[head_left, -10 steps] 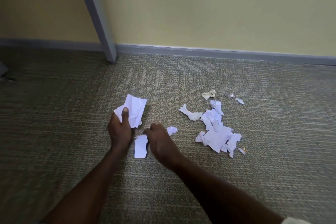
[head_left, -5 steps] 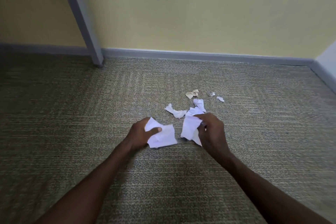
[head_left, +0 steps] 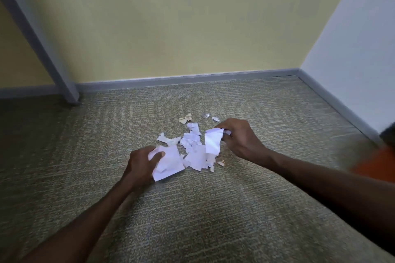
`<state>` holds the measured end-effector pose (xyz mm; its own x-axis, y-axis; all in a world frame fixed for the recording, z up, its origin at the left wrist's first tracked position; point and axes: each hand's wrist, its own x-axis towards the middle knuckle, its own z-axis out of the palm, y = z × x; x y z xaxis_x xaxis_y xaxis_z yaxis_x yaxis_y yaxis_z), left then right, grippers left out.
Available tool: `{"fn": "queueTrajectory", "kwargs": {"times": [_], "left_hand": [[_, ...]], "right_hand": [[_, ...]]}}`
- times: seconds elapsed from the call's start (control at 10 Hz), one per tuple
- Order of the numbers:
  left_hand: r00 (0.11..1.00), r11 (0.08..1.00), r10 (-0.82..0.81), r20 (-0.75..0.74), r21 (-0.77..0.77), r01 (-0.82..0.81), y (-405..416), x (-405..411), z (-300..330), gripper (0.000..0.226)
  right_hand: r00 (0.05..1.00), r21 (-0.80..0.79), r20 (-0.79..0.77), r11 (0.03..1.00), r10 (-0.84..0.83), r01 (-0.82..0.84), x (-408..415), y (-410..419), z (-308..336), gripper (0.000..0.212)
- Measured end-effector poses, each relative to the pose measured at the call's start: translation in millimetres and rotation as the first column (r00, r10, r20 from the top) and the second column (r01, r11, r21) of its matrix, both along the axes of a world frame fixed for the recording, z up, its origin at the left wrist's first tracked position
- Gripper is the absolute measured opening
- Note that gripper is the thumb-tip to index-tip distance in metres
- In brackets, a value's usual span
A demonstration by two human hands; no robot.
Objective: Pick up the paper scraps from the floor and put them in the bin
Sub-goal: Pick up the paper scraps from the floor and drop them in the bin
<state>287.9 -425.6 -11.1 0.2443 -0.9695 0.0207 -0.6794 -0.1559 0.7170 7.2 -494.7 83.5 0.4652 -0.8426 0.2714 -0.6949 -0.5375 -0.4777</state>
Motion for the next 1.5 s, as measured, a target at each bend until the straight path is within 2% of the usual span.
{"fn": "queueTrajectory", "kwargs": {"times": [0.1,0.2,0.4,0.5,0.6,0.7,0.8,0.9,1.0,1.1,1.2,1.3,1.4,1.5], "left_hand": [[0.997,0.996,-0.077,-0.022,-0.042,0.076,-15,-24,59,0.026],[0.975,0.988,-0.151,-0.165,-0.053,0.144,-30,-44,117,0.026],[0.846,0.979,-0.191,-0.498,-0.039,0.198,-47,-105,204,0.035],[0.803,0.982,-0.159,-0.575,-0.008,0.188,-56,-157,234,0.035],[0.725,0.983,-0.114,-0.679,0.03,0.183,-76,-221,253,0.022],[0.654,0.967,-0.139,-0.743,0.04,0.252,-93,-300,271,0.025],[0.596,0.933,-0.196,-0.778,0.04,0.359,-96,-382,288,0.012],[0.567,0.885,-0.253,-0.784,0.049,0.462,-96,-459,298,0.011],[0.592,0.861,-0.305,-0.746,0.049,0.505,-95,-518,307,0.005],[0.605,0.804,-0.424,-0.673,0.028,0.595,-91,-564,310,0.015],[0.585,0.696,-0.526,-0.617,0.084,0.713,-84,-596,302,0.023],[0.59,0.545,-0.574,-0.568,0.273,0.793,-81,-610,293,0.03],[0.524,0.49,-0.566,-0.636,0.253,0.835,-81,-613,288,0.057],[0.474,0.48,-0.551,-0.687,0.205,0.853,-87,-610,283,0.071]], "right_hand": [[1.0,0.012,0.012,1.0,0.009,-0.009,-19,-1,25,0.016],[0.999,0.016,0.049,1.0,0.016,-0.016,-40,1,56,0.013],[0.977,0.092,0.198,0.994,-0.079,0.062,-83,15,126,0.01],[0.932,0.214,0.319,0.971,-0.173,0.107,-121,24,152,0.018],[0.843,0.39,0.467,0.918,-0.269,0.077,-167,34,173,0.023],[0.743,0.473,0.549,0.875,-0.383,0.101,-219,44,193,0.023],[0.696,0.498,0.559,0.853,-0.452,0.154,-273,56,218,0.019],[0.679,0.534,0.47,0.794,-0.564,0.29,-324,74,241,0.009],[0.71,0.5,0.307,0.742,-0.634,0.446,-374,80,256,0.023],[0.682,0.426,0.158,0.673,-0.714,0.605,-414,81,255,0.035],[0.578,0.468,0.132,0.564,-0.806,0.68,-436,86,240,0.009],[0.503,0.535,-0.002,0.424,-0.865,0.731,-447,88,218,0.01],[0.509,0.479,-0.31,0.331,-0.803,0.813,-471,77,199,0.024],[0.484,0.414,-0.325,0.338,-0.812,0.845,-459,79,194,0.023]]}}
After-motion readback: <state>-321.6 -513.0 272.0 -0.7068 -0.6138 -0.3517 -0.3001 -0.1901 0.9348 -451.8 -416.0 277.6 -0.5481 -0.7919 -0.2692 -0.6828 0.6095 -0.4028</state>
